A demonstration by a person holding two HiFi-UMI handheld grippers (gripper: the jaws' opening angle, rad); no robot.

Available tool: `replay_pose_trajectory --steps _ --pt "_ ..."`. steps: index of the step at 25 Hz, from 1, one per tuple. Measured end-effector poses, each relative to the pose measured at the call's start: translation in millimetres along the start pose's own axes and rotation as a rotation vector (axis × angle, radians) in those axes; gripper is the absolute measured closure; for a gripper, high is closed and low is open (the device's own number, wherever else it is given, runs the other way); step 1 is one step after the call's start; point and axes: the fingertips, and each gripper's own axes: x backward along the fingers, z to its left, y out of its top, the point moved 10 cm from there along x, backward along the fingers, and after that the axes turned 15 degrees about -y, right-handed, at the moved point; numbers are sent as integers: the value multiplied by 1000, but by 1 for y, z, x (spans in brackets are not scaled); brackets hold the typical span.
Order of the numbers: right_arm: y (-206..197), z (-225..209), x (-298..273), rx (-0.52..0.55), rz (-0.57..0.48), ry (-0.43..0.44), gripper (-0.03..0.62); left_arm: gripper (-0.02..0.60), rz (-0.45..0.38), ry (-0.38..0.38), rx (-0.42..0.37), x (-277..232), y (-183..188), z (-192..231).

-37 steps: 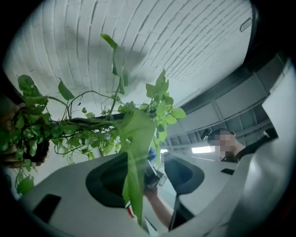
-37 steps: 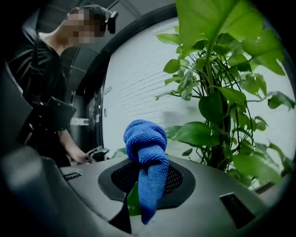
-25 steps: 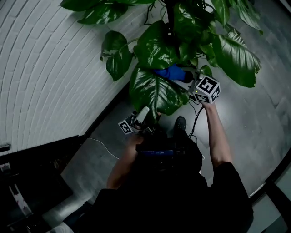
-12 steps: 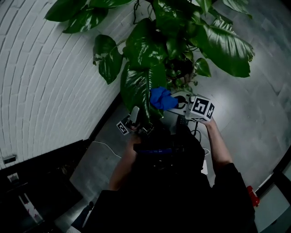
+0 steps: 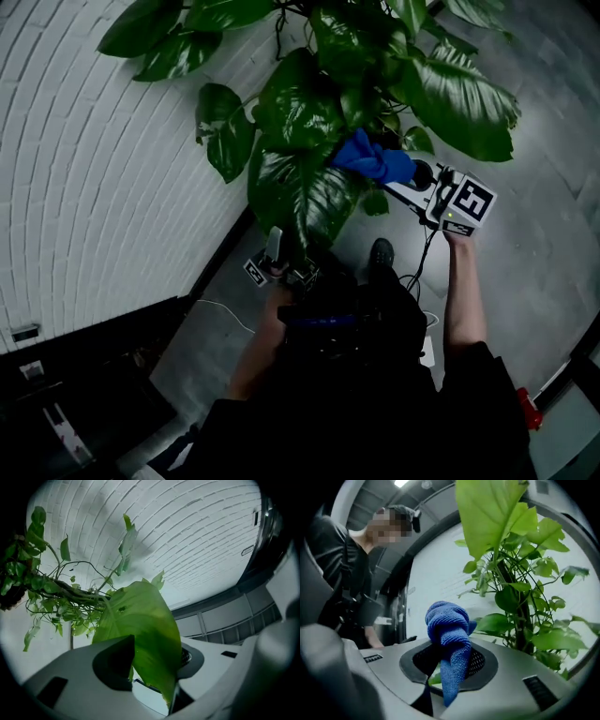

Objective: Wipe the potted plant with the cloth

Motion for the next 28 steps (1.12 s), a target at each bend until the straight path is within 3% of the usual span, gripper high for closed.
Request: replay_pose_trajectory --steps 2,5,10,21,23,25,28 --pt "-1 -9 -27 59 73 -48 487 396 -6 -6 3 0 -2 0" --pt "-14 -13 -66 83 116 -24 487 399 -24 -17 5 -3 -4 2" --pt "-41 19 -81 66 179 103 487 411 -61 -22 15 -2 -6 2" --pt "-83 115 -39 1 252 369 487 416 -113 -32 16 5 -2 3" --pt "-86 112 -25 -14 238 394 487 417 -121 -33 13 6 -1 3" --pt "-78 97 -10 -79 156 373 487 417 -135 -36 10 8 0 3" --pt "-51 61 7 -186 -24 245 487 417 -165 -45 7 9 2 2"
